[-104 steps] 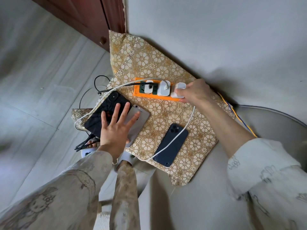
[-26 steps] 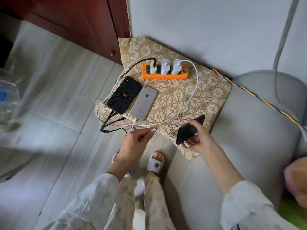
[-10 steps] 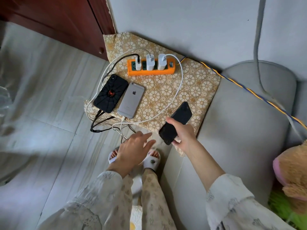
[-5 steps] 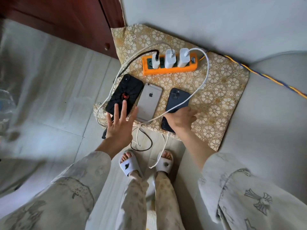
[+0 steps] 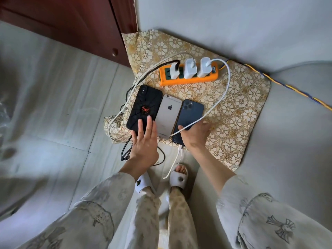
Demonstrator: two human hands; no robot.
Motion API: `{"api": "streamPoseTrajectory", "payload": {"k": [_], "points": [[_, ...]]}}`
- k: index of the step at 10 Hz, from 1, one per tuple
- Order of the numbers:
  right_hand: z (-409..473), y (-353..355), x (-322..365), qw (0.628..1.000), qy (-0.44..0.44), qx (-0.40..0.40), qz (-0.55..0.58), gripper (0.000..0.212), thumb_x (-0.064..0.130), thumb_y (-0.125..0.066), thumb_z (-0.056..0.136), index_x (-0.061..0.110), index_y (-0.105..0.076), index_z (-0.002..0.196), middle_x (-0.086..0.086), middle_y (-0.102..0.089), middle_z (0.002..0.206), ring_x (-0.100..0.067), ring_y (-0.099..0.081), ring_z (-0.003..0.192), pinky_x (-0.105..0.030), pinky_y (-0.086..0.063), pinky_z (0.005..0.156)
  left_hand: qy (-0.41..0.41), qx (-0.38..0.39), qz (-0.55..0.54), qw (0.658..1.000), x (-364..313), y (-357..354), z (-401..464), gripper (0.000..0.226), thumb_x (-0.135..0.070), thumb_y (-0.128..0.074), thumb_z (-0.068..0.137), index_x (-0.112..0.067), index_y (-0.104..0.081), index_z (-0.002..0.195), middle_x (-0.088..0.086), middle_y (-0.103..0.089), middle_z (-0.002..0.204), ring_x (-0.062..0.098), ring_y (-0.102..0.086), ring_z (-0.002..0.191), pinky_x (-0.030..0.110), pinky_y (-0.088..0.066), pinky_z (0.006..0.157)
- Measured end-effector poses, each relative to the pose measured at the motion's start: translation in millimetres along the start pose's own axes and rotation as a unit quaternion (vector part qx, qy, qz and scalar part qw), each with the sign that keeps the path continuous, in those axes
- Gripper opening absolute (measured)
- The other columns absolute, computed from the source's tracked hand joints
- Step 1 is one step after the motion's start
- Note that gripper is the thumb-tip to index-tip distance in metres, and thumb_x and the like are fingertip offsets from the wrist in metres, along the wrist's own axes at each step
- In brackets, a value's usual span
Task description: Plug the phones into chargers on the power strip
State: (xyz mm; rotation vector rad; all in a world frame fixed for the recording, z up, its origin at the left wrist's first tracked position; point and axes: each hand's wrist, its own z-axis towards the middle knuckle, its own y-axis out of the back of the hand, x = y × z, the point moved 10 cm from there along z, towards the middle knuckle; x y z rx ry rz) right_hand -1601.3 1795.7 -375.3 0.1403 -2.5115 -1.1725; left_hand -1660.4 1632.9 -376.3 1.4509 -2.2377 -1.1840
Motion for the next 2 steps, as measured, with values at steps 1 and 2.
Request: {"api": "streamPoseTrajectory", "payload": {"k": [1,2], "points": [[-0.6,2.5,-2.1,0.998,0.021,0.027,0.045,0.053,0.024,-0.061,0.085,0.005,-0.042,0.130,-0.018,-0.040,0.129,-0.034,-0.042,0.120,-0.038,-0.035,0.103,-0.020,0.020,-0.017,0.999,3.2,3.1,-0.2,0.075,0.002,-0.032,0.083,-0.009,0.008,0.145,0.007,0.020,0.155,0.033,0.018,0.141,0.050,-0.005,0.116],[-11.2,7.3,-3.8,0.992,0.037,0.103,0.061,0.037,0.018,-0.052,0.091,0.009,-0.048,0.127,-0.012,-0.051,0.125,-0.028,-0.052,0.114,-0.032,-0.044,0.093,-0.038,0.056,-0.069,0.995,2.2,14.5,-6.8,0.071,-0.003,-0.036,0.087,-0.012,0.002,0.146,0.006,0.013,0.156,0.028,0.013,0.143,0.046,-0.005,0.117]]}}
